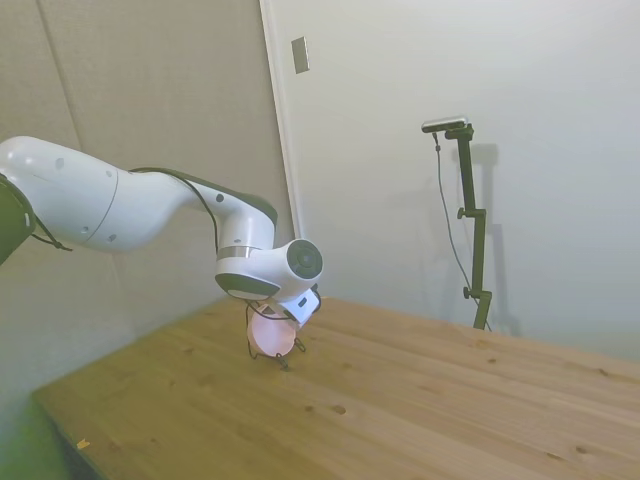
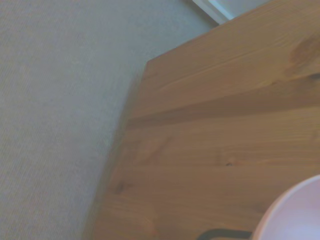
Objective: Load the bowl
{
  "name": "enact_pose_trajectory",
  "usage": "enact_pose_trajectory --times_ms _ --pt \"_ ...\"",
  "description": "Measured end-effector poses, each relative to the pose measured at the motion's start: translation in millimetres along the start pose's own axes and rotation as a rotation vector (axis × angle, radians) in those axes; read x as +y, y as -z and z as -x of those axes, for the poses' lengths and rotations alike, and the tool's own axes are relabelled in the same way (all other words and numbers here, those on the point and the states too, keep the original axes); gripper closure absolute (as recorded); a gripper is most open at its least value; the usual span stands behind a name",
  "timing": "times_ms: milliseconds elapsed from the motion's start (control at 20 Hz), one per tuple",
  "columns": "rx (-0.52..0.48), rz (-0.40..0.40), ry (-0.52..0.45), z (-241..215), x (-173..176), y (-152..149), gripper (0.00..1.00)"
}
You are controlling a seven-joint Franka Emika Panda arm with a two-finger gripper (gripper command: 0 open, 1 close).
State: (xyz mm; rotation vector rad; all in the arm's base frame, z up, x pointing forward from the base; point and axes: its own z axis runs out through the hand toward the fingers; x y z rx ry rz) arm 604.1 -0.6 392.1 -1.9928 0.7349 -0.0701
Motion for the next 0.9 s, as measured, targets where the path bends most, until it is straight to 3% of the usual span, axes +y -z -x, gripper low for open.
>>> enact_pose_trajectory --times_ms 300,650,900 --pt "0.033 0.021 0.003 22 -16 28 0.00" --pt "0.233 0.286 -0.059 49 -43 103 0.00" --pt "0.363 0.449 -0.101 78 -35 143 0.00"
